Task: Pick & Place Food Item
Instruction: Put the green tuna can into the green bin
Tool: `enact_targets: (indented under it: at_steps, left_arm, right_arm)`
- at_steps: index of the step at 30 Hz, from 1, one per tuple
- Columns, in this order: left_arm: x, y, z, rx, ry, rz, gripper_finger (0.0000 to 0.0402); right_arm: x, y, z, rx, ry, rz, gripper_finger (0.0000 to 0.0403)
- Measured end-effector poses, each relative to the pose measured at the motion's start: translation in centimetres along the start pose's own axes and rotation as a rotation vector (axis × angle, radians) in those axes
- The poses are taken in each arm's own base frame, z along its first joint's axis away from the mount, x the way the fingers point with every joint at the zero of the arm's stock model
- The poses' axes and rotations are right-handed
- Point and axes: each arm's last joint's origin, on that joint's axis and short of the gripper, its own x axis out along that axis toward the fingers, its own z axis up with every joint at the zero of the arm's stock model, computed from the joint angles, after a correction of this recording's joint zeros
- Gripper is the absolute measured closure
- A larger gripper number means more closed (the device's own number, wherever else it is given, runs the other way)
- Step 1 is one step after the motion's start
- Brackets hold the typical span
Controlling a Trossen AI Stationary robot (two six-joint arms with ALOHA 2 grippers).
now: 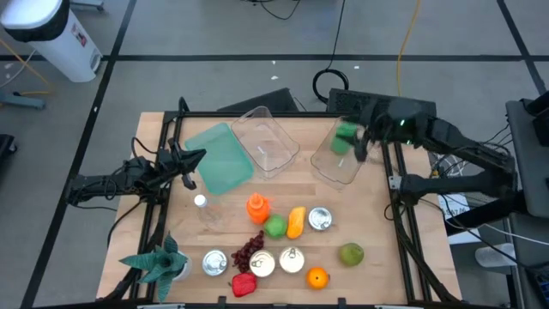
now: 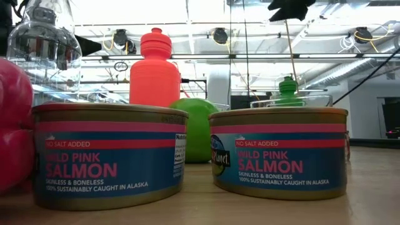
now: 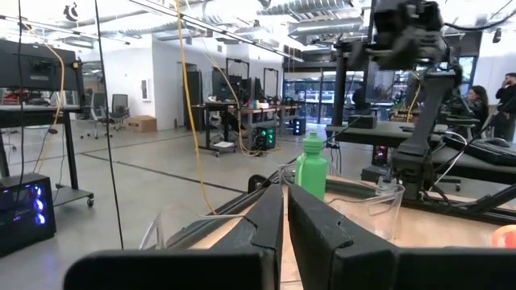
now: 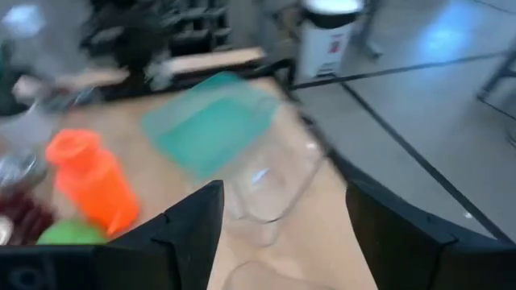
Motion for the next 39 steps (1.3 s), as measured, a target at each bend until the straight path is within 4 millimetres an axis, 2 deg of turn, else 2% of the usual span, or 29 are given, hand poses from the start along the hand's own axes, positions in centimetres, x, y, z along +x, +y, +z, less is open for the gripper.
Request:
enact_targets:
  at_steps: [8,11,14,18,20,29,39]
  left_arm:
    - [0.0,0.0,0.0,0.0,0.0,0.0,0.0371]
    - [0.0,0.0,0.0,-0.002,0.0,0.0,0.0371]
    - [0.0,0.0,0.0,-0.005,0.0,0.0,0.0371]
    - [0.0,0.0,0.0,-0.013,-0.001,0.0,0.0371]
    - [0.0,0.0,0.0,-0.028,-0.001,0.0,0.0371]
    - [0.0,0.0,0.0,-0.035,-0.001,-0.001,0.0371]
    - [0.0,0.0,0.0,-0.035,0.0,-0.002,0.0371]
  right_arm:
    - [3.9,8.3,-1.9,-0.315,0.184,0.149,0.0139]
    - [4.9,10.8,-2.8,-0.38,0.228,0.217,0.0114]
    - [5.9,12.5,-3.7,-0.363,0.278,0.242,0.0075]
    - [6.8,14.0,-4.7,-0.341,0.334,0.233,0.002]
    - [7.1,14.7,-5.1,-0.327,0.351,0.242,0.0007]
    - [7.8,17.1,-6.7,-0.265,0.462,0.37,0.0004]
    - [9.0,19.0,-8.8,-0.306,0.569,0.378,0.0003]
